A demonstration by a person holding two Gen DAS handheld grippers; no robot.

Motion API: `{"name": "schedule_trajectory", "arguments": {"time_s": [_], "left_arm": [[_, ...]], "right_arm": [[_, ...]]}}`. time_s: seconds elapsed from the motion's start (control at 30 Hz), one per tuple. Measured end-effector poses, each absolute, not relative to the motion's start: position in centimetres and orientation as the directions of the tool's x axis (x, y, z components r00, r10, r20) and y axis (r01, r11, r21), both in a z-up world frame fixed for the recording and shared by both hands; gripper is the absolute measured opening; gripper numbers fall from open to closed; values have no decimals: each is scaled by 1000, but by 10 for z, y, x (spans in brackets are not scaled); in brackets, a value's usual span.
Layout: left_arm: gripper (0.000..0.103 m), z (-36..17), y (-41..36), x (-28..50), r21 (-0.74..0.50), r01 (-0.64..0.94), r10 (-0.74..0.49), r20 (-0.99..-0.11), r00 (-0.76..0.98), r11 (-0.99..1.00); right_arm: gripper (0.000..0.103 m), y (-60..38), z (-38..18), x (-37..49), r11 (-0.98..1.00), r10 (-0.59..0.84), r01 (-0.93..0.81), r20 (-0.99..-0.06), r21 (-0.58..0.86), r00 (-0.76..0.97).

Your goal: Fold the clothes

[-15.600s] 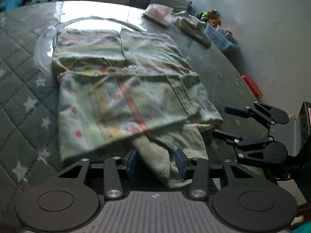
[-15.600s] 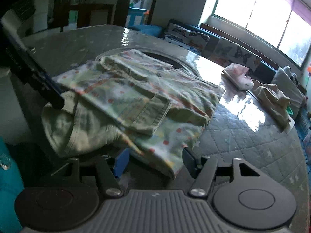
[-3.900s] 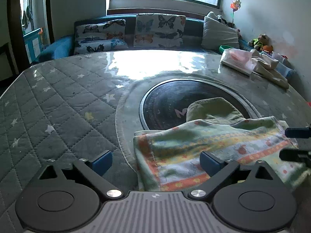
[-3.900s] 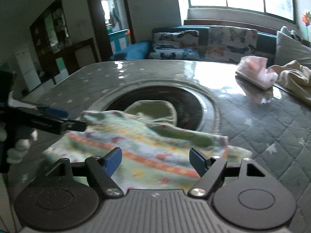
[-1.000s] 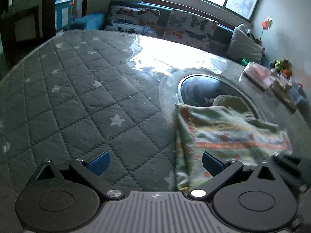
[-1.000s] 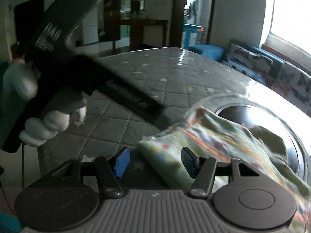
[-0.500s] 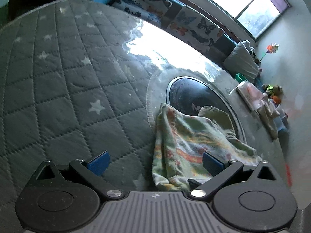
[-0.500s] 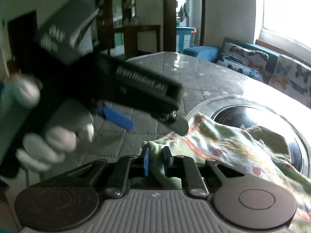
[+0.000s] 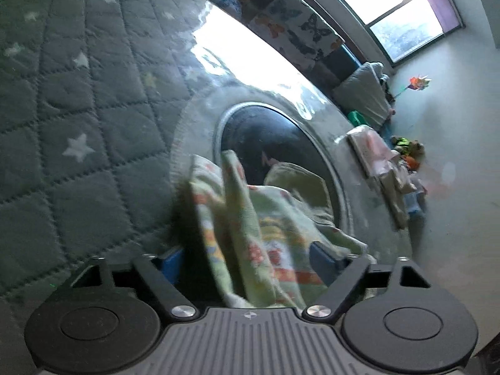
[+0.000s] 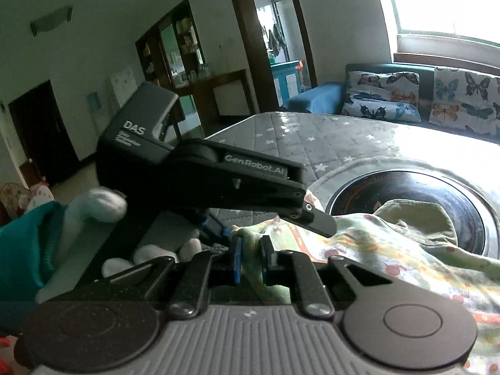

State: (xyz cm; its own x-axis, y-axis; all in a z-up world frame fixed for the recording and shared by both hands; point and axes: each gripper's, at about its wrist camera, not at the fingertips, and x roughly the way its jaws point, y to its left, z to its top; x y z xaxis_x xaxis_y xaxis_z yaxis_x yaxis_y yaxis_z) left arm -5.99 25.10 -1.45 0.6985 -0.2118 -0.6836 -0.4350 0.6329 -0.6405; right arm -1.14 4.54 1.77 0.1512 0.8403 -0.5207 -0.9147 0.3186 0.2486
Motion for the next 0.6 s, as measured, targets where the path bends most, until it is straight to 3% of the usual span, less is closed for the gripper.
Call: {"name": "schedule_trajectory", "arguments": {"time_s": [0.1, 0.2, 0.37, 0.43, 0.57, 0.6], "left_arm": [[44, -22, 251, -58, -668, -429, -254, -676, 692, 608], [32, -28, 253, -58, -687, -433, -272, -668, 693, 584], [27, -28, 253, -58, -683, -432, -269, -670, 692, 589], [27, -28, 253, -59, -680, -432, -267, -672, 691, 592], [28, -27, 250, -59, -666, -427, -255, -677, 690, 612], [28, -27, 249, -59, -661, -425, -251, -679, 690, 619]], "right_arm": [[11, 43, 16, -7, 303, 847, -917, -515, 258, 135], [11, 41, 14, -5, 290, 850, -920, -513, 262, 122], [12, 38, 11, -3, 288, 852, -918, -510, 274, 115], [21, 32, 12, -3, 298, 855, -912, -503, 281, 124], [24, 8, 12, 8, 373, 836, -889, -513, 267, 196], [30, 0, 11, 13, 399, 827, -878, -519, 266, 218]]}}
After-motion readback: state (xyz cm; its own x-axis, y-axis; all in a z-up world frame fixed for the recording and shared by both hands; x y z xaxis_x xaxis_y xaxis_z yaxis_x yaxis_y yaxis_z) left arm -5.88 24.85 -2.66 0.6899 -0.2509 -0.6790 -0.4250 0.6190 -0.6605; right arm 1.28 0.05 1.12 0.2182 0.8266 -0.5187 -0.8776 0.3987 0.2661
